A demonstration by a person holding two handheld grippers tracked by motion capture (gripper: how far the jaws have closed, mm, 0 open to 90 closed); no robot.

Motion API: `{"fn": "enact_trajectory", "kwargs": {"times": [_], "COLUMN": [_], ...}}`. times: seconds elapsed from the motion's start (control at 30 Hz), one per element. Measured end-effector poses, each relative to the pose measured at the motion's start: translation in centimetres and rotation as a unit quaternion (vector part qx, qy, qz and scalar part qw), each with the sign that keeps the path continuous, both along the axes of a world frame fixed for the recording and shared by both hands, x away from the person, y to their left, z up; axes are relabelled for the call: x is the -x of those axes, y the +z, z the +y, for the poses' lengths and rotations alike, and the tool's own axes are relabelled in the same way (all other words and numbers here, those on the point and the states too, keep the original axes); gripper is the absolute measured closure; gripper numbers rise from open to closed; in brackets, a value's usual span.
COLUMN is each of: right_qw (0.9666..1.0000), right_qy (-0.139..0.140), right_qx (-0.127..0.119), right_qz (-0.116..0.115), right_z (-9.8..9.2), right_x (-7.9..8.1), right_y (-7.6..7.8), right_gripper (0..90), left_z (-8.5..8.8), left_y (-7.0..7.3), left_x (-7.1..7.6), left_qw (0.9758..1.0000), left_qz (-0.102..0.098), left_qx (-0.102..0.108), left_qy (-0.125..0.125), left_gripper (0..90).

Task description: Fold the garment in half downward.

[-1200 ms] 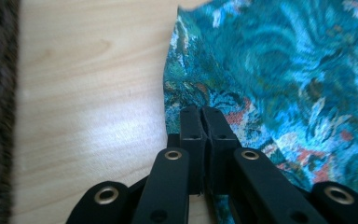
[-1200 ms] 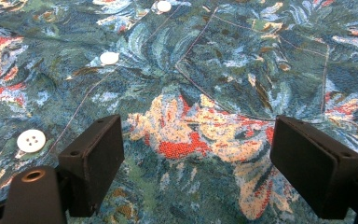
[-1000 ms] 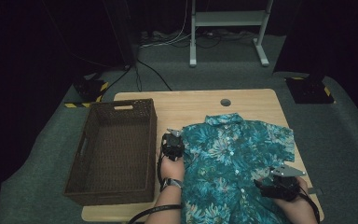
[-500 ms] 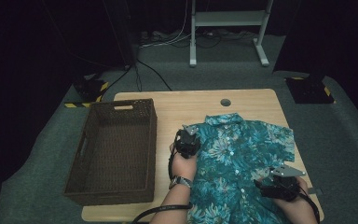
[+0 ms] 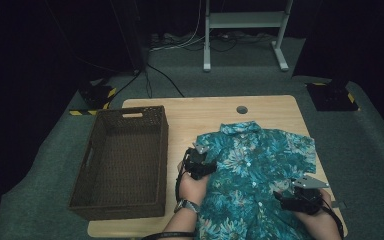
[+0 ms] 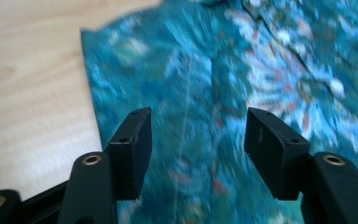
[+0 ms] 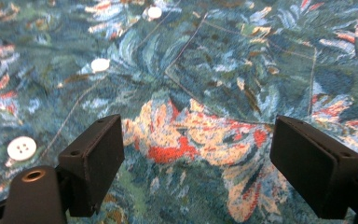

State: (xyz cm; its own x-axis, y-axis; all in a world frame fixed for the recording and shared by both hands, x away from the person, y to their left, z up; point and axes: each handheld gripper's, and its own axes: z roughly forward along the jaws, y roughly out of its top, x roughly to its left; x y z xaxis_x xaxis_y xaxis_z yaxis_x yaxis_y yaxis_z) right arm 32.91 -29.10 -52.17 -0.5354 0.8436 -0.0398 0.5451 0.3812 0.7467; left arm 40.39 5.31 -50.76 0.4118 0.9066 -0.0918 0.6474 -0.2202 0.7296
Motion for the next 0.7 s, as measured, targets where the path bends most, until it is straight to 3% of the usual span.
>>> {"fn": "enact_trajectory", "kwargs": {"times": [0.3,0.47,0.53,0.6,0.67,0.7], "right_qw": [0.9994,0.9988,0.9984,0.9981,0.9979,0.9977], "right_qy": [-0.026,-0.042,-0.047,-0.049,-0.051,-0.054], "right_qx": [-0.022,-0.006,-0.006,0.0,0.001,0.0], "right_qz": [0.004,0.022,0.031,0.038,0.04,0.04], "right_z": [0.0,-0.2,-0.3,-0.1,0.0,0.1], "right_x": [-1.2,-2.6,-3.2,-3.4,-3.5,-3.3], "right_y": [0.2,-0.5,-0.7,-1.0,-1.4,-1.4], "right_gripper": [19.0,18.6,18.3,18.1,17.0,16.5], "left_z": [-1.1,-1.5,-1.5,-1.5,-1.6,-1.5], "left_y": [-1.6,-2.7,-2.9,-3.0,-3.0,-3.0], "left_x": [2.1,2.2,2.3,2.5,2.7,2.8], "left_qw": [0.9996,0.9992,0.999,0.9986,0.997,0.997], "left_qz": [-0.007,-0.001,-0.009,-0.015,-0.02,-0.016], "left_qx": [-0.011,-0.009,-0.007,-0.015,-0.042,-0.041], "left_qy": [-0.025,-0.04,-0.042,-0.049,-0.062,-0.063], "left_gripper": [33.8,33.0,32.0,31.8,30.9,29.7]}}
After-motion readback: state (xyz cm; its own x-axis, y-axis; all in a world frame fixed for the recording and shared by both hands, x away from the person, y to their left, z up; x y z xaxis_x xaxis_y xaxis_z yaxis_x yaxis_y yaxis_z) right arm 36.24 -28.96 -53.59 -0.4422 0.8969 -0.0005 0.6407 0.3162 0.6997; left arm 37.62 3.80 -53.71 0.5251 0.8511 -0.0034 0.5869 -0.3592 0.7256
